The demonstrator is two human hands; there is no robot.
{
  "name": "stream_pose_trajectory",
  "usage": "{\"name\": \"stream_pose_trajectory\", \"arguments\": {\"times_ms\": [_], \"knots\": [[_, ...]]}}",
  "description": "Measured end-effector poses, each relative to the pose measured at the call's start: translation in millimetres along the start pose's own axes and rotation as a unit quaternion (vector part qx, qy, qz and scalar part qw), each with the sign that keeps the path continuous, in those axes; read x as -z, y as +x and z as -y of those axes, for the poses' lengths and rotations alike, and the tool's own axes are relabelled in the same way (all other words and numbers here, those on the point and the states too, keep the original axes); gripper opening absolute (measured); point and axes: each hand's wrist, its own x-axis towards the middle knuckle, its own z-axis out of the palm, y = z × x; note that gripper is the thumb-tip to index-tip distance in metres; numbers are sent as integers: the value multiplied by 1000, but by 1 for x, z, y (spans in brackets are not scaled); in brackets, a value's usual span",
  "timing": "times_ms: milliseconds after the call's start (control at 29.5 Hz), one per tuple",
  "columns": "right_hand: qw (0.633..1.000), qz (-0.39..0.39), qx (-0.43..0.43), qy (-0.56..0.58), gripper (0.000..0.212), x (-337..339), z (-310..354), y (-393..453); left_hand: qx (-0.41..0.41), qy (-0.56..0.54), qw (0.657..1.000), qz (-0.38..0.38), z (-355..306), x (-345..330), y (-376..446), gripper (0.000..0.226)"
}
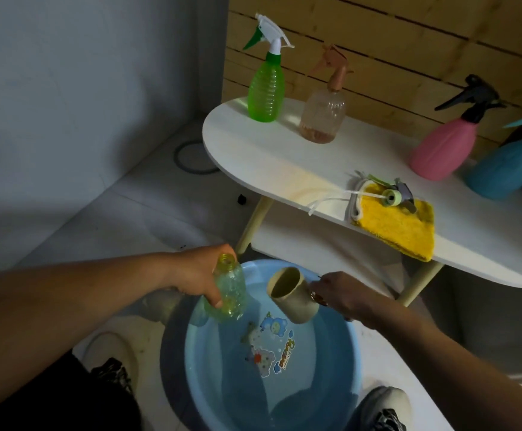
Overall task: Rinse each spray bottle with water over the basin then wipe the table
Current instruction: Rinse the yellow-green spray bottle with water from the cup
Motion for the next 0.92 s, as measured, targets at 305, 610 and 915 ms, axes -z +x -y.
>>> {"name": "stream_pose_trajectory", "arguments": {"times_ms": [305, 610, 915], "knots": [[988, -23, 2, -153, 34, -57, -62, 66, -3, -4, 1000, 7, 1, -7, 9, 76], [940, -24, 44, -338, 37, -93, -80, 82, 2, -21, 1000, 13, 3, -11, 15, 77], [967, 1, 34, -253, 37, -112, -78, 84, 10, -19, 999, 28, 4, -9, 16, 76]]}}
